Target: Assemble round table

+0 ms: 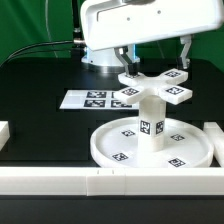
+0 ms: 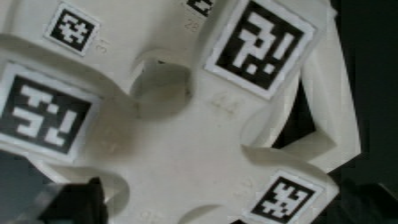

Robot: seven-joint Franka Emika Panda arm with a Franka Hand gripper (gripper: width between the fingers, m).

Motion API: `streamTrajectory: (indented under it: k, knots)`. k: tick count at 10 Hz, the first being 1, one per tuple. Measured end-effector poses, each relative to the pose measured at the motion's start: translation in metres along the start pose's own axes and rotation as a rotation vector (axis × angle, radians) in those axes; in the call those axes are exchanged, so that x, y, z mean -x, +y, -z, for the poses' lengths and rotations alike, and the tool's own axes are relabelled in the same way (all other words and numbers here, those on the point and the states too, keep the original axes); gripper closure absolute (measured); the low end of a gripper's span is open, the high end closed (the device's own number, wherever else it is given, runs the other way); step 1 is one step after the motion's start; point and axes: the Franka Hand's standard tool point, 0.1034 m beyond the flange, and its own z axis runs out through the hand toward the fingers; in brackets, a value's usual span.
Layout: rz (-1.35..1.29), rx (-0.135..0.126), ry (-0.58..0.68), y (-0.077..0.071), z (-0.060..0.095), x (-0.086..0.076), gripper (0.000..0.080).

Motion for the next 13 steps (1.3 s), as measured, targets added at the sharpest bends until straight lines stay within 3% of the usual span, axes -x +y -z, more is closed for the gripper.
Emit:
streamTrajectory:
  k: [2, 7, 9, 13]
  knots:
    - [0.229, 0.017, -0.016, -0.0032, 0.0017, -0.0013, 0.0150]
    - [0.558, 0.018, -0.024, -0.0013, 0.0014, -0.0018, 0.0150]
    - [0.797, 0.048, -0.053, -0.0013, -0.0002, -0.0002, 0.0150]
    - [1.066, 0.063, -0.069, 0.0024, -0.0028, -0.0033, 0.0150]
